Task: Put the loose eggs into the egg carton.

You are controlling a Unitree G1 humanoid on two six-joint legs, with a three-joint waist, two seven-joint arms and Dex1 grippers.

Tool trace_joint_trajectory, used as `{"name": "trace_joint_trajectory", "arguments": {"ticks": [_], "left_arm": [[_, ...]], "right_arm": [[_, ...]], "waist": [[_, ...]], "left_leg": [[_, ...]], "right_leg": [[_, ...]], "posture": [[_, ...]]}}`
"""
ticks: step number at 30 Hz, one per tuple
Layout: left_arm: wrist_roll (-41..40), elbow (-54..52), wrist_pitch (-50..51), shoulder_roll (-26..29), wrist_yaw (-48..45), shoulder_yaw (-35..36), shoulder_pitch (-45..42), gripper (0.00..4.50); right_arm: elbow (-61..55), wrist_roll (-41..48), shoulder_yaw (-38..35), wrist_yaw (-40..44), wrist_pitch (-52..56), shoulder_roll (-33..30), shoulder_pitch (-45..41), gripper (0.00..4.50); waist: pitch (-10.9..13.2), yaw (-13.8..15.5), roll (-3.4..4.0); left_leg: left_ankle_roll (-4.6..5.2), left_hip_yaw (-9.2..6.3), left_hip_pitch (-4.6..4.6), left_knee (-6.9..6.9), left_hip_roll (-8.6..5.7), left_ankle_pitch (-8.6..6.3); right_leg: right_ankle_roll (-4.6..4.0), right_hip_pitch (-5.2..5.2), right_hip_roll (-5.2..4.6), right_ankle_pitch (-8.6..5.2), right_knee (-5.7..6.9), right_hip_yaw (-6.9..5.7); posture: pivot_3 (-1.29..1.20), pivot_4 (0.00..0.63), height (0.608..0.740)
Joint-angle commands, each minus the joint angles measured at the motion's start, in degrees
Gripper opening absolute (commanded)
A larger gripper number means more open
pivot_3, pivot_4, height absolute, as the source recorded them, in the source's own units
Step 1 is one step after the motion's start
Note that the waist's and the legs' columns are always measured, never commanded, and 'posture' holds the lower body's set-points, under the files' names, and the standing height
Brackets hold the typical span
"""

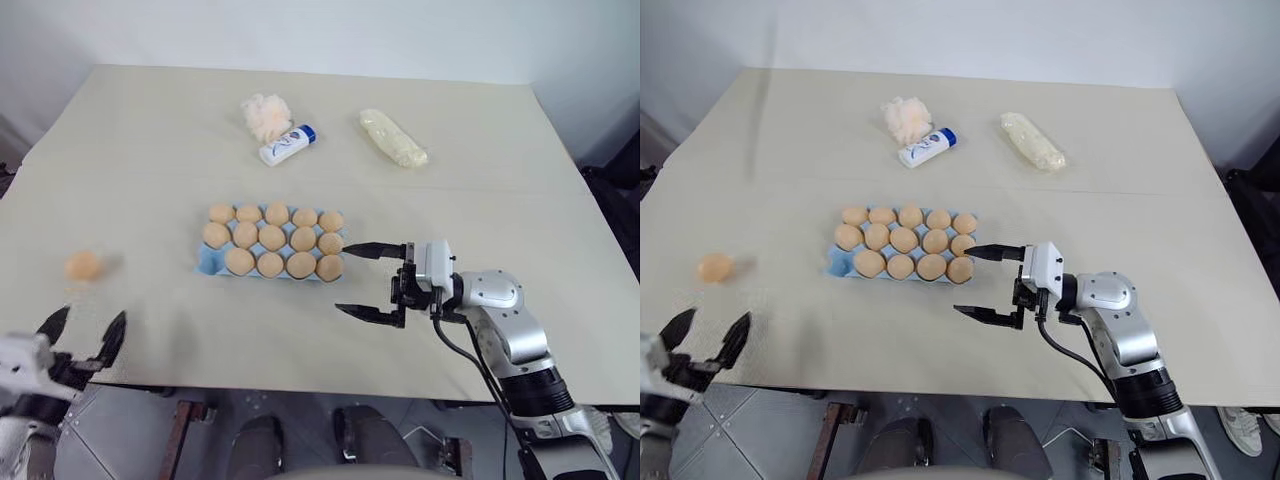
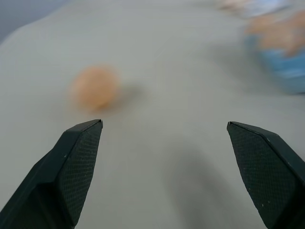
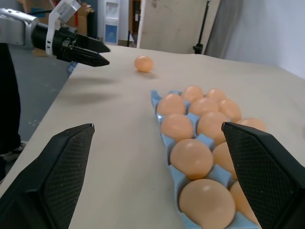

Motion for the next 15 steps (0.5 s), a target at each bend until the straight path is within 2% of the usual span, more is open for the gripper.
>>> {"name": "trace_joint_trajectory", "arguments": {"ticks": [1, 10, 15], "left_arm": [[-3.5, 0.5, -1.6, -1.3, 4.7, 4.7, -0.7, 4.43], [-1.7, 6.2, 0.2, 5.6, 9.4, 3.6, -10.0, 4.43], [3.5, 14.9, -0.4, 14.2, 10.2, 0.5, -18.5, 4.43]], "right_arm": [[-0.3, 1.1, -0.3, 1.1, -0.9, 0.3, -1.0, 4.50], [1.0, 0.4, -0.4, 1.8, -2.0, 1.0, -1.8, 4.50], [1.3, 0.0, -0.3, 0.9, -2.5, 1.6, -1.7, 4.50]], "waist": [[0.0, 0.0, -0.07], [0.0, 0.3, -0.12], [0.0, 0.4, -0.12]], "left_leg": [[0.00, 0.00, 0.00, 0.01, 0.00, 0.00], [-0.01, 0.00, 0.00, -0.03, 0.00, 0.01], [-0.03, 0.00, 0.00, -0.05, 0.00, 0.01]], "right_leg": [[0.00, 0.01, 0.00, 0.00, 0.00, 0.00], [-0.03, -0.02, 0.00, 0.02, 0.00, -0.04], [-0.03, -0.05, 0.00, 0.02, 0.02, -0.05]], "posture": [[0.00, 0.150, 0.740], [0.00, 0.150, 0.740], [0.00, 0.150, 0.740]]}}
